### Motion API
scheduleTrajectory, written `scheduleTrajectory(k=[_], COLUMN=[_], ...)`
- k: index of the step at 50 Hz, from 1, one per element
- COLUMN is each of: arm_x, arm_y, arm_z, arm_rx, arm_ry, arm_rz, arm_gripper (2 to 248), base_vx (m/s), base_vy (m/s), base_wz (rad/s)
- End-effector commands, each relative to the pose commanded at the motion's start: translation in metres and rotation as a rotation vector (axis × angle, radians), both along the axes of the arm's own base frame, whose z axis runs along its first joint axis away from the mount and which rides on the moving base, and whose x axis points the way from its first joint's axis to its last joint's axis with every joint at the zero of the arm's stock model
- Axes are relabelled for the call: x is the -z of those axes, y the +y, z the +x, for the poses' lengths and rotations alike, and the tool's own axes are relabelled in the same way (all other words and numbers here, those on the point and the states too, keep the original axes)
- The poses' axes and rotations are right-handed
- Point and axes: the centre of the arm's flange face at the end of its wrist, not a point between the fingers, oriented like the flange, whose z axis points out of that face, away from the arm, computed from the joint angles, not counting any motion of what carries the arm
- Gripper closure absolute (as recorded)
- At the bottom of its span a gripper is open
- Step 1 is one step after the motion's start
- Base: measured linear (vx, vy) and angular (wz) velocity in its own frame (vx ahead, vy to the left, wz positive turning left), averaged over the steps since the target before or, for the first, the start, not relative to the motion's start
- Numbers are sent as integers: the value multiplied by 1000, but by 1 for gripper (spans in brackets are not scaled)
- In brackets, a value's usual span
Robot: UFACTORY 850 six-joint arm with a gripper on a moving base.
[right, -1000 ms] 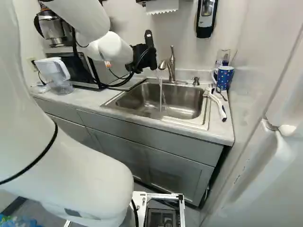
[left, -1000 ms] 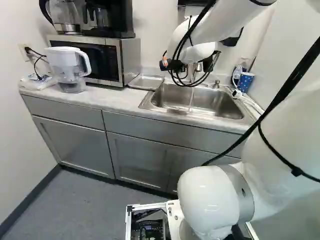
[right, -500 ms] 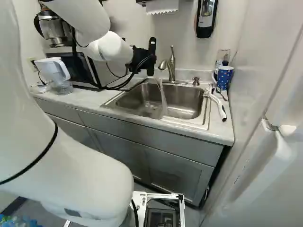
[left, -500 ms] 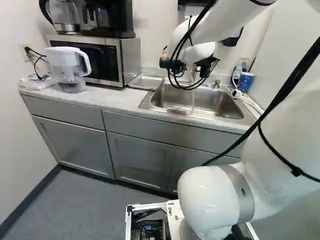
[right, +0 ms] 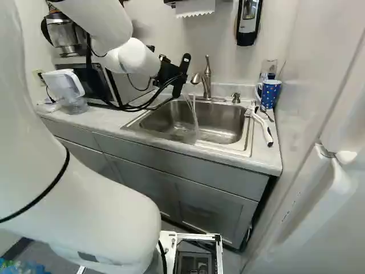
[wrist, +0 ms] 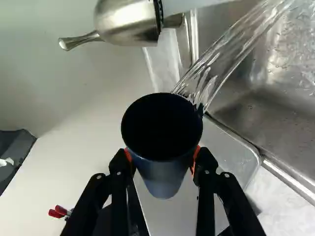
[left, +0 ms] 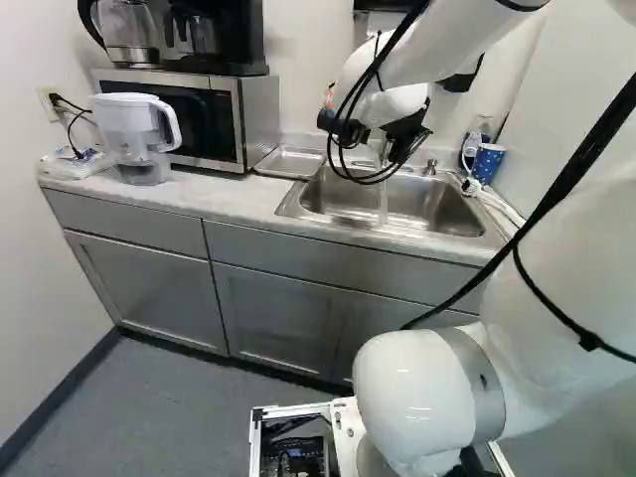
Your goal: Rinse the cup and place it in the tray
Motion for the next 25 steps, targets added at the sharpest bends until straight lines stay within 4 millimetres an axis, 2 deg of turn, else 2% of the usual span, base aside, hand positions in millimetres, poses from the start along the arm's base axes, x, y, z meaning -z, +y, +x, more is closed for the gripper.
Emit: scheduleTrajectory(k=[25], arm_x=[0], arm_y=[0], arm_z=[0], arm_rx=[0], arm_ry=[0], arm_rz=[0], arm_gripper=[126], base_vx=[0], base_vy=[0], base_wz=[0])
